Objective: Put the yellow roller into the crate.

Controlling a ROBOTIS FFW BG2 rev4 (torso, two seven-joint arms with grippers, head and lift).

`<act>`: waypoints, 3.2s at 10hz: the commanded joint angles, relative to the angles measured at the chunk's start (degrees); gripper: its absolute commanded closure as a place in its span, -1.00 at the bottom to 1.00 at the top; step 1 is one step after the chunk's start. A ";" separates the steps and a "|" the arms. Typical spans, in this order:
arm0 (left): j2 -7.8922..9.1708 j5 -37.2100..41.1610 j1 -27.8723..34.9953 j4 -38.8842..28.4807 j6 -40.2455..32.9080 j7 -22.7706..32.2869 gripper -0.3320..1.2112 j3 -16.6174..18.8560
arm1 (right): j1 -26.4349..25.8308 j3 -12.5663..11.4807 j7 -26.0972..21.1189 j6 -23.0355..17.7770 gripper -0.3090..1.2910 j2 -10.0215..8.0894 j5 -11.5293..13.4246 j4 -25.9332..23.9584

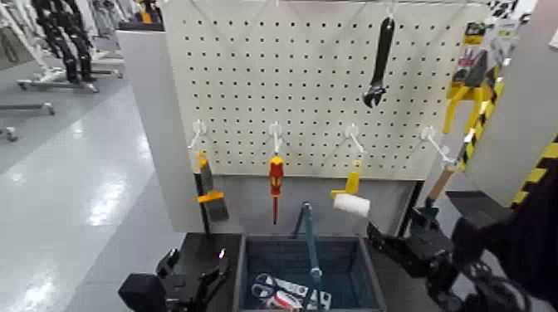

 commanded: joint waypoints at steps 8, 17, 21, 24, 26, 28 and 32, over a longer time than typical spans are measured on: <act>-0.20 0.08 -0.46 0.27 0.10 0.00 -0.43 -0.27 | -22.94 9.89 11.61 0.96 -0.24 -7.77 -3.29 20.44; 0.07 0.08 -0.63 0.35 0.54 0.00 -0.43 -0.62 | -24.70 13.14 12.93 0.16 0.97 -7.68 -7.07 22.82; 0.33 0.17 -0.81 0.35 0.71 0.00 -0.43 -0.79 | -21.80 10.68 13.20 2.36 0.97 -6.89 -6.71 18.68; 0.33 0.17 -0.81 0.44 0.71 0.00 -0.43 -0.88 | -17.32 8.13 13.37 4.91 0.97 -5.57 -6.89 10.60; 0.33 0.26 -0.81 0.44 0.80 0.00 -0.43 -0.88 | -14.59 6.81 13.28 6.93 0.97 -4.87 -7.07 5.94; 0.33 0.34 -0.81 0.44 0.80 0.00 -0.43 -0.88 | -11.87 5.05 12.93 8.95 0.97 -4.16 -7.68 1.81; 0.33 0.52 -0.63 0.27 0.80 0.00 -0.43 -0.71 | -6.07 1.63 12.14 11.33 0.97 -2.41 -9.70 -1.97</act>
